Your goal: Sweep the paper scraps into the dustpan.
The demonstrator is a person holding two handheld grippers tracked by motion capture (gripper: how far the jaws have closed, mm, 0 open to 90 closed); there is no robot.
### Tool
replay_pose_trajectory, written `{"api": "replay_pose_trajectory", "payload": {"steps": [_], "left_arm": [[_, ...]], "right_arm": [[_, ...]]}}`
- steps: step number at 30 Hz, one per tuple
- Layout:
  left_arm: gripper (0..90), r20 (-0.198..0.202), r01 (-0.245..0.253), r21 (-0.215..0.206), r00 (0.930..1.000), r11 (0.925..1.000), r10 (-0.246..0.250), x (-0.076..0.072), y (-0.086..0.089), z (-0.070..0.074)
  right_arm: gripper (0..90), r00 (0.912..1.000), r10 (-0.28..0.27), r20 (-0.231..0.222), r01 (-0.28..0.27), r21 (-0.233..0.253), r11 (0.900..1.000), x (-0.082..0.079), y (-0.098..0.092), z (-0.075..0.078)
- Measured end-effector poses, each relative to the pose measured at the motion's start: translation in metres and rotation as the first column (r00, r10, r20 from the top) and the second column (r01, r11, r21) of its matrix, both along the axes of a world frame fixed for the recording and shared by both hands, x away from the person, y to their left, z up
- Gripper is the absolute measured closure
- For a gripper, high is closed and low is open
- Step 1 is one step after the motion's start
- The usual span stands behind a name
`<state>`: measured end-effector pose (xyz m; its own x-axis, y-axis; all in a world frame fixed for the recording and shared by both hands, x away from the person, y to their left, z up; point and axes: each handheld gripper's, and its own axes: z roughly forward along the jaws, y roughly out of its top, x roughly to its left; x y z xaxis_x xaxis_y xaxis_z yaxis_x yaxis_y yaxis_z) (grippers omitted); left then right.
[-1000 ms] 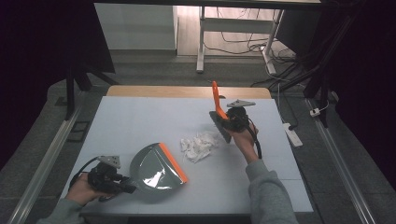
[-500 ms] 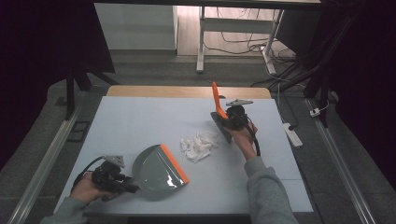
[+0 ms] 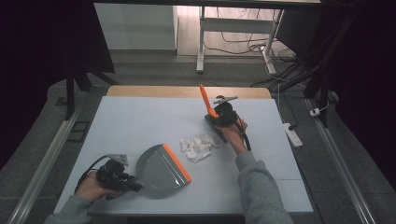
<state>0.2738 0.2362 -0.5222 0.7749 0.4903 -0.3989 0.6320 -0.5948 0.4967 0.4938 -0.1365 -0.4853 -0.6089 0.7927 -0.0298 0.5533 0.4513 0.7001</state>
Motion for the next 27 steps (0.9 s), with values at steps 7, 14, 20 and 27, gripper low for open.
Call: {"api": "replay_pose_trajectory", "payload": {"steps": [7,14,20,27], "left_arm": [[62.0,-0.004,-0.003,-0.004,1.0,1.0,0.003,0.001,-0.001,-0.001],[62.0,-0.01,-0.003,-0.004,0.9999,1.0,0.003,0.003,-0.002,-0.002],[62.1,-0.012,-0.003,-0.007,0.9999,1.0,0.003,0.004,-0.003,-0.003],[62.1,-0.012,-0.006,-0.007,0.9999,1.0,0.006,0.004,-0.003,-0.003]], "right_arm": [[70.6,0.999,0.034,-0.03,-0.034,-0.007,0.999,-0.001,0.008,-0.001],[70.5,0.9918,0.115,-0.057,-0.116,-0.015,0.993,-0.017,0.024,0.0],[70.5,0.9797,0.186,-0.074,-0.187,-0.003,0.982,-0.037,0.041,-0.001],[70.4,0.9565,0.278,-0.088,-0.276,0.036,0.96,-0.064,0.059,0.0]]}}
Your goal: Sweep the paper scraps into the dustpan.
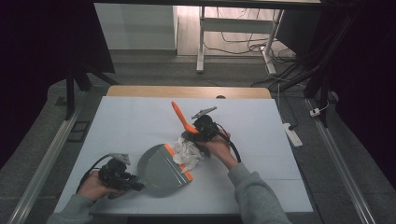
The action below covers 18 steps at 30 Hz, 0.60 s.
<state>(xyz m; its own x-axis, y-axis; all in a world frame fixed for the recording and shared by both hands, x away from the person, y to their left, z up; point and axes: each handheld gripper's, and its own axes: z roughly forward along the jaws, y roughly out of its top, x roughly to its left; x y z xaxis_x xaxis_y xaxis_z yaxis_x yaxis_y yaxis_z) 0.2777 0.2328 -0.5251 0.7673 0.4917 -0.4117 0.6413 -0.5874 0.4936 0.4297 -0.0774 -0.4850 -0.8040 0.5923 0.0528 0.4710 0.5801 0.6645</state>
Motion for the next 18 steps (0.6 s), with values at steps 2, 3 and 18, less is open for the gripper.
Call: {"api": "replay_pose_trajectory", "payload": {"steps": [2,3,18], "left_arm": [[62.0,0.0,0.0,0.0,1.0,1.0,0.0,0.0,0.0,0.0],[62.1,0.0,0.0,0.0,1.0,1.0,0.0,0.0,0.0,0.0],[62.1,0.001,0.0,0.001,1.0,1.0,0.0,0.0,0.0,0.0]], "right_arm": [[70.4,0.9998,0.018,0.013,-0.018,0.012,1.0,-0.007,0.002,0.004],[70.4,0.9995,0.02,0.024,-0.021,0.024,0.999,-0.009,0.001,0.006],[70.4,0.9822,-0.161,0.097,0.151,0.103,0.983,0.009,-0.044,0.023]]}}
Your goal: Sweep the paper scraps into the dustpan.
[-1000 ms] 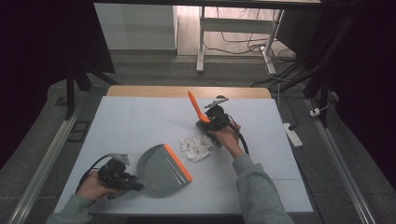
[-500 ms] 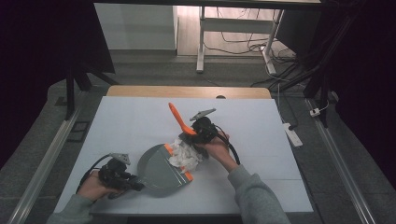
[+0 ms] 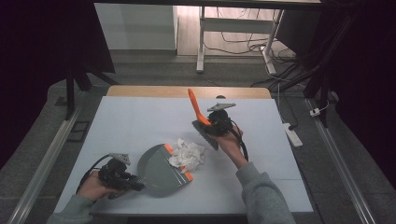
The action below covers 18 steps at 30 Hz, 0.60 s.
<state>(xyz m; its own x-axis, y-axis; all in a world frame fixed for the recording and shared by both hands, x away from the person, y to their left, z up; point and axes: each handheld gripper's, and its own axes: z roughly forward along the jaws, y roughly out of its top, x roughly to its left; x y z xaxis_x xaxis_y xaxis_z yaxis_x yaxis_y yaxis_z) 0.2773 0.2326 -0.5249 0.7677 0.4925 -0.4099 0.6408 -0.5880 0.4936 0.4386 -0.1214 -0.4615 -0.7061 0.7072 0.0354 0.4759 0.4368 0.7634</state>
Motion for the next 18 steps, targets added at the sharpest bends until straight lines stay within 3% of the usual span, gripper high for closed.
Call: {"api": "replay_pose_trajectory", "payload": {"steps": [10,18], "left_arm": [[62.1,0.002,0.003,0.002,1.0,1.0,-0.003,0.0,0.0,0.0],[62.0,0.003,0.001,0.003,1.0,1.0,-0.001,-0.001,0.0,0.001]], "right_arm": [[70.4,0.9974,-0.061,-0.039,0.059,-0.036,0.998,0.02,-0.004,-0.023],[70.5,0.9992,-0.02,-0.035,0.017,-0.08,0.997,0.018,0.015,-0.027]]}}
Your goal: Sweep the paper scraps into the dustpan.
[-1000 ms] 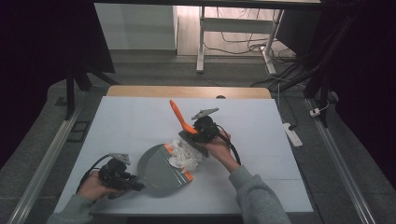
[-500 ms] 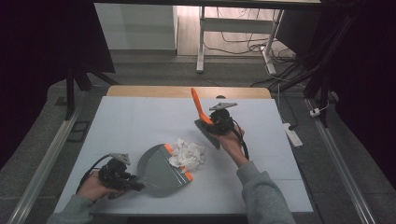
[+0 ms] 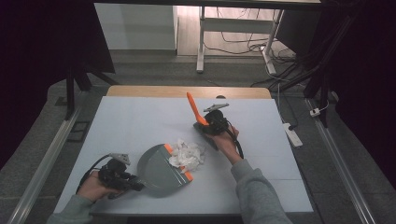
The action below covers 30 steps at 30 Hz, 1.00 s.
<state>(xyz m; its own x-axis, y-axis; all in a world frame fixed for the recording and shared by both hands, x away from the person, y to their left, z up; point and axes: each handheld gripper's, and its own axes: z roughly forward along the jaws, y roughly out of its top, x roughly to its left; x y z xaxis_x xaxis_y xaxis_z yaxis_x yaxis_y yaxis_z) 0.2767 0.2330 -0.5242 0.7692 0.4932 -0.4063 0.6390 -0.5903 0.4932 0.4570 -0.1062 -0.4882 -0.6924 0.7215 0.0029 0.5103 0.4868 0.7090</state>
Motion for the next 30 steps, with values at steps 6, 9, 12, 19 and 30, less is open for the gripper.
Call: {"api": "replay_pose_trajectory", "payload": {"steps": [6,9,12,19,30], "left_arm": [[62.0,0.001,-0.003,-0.001,1.0,1.0,0.003,0.0,0.0,0.0],[62.0,0.001,-0.005,-0.001,1.0,1.0,0.005,-0.001,0.0,0.0],[62.0,0.001,-0.005,-0.001,1.0,1.0,0.005,-0.001,0.0,0.0],[62.0,0.0,-0.004,0.0,1.0,1.0,0.004,0.0,-0.001,0.0],[62.1,-0.002,-0.006,0.0,1.0,1.0,0.006,0.0,-0.001,0.0]], "right_arm": [[70.4,0.9996,0.029,0.0,-0.029,-0.022,0.999,-0.006,0.013,-0.002],[70.4,0.9984,0.056,-0.002,-0.056,-0.028,0.998,-0.012,0.022,-0.003],[70.5,0.997,0.076,-0.008,-0.077,-0.025,0.997,-0.017,0.03,-0.003],[70.4,0.9934,0.114,-0.016,-0.114,-0.032,0.993,-0.027,0.045,-0.004],[70.4,0.9804,0.189,-0.057,-0.188,0.024,0.982,-0.047,0.071,-0.005]]}}
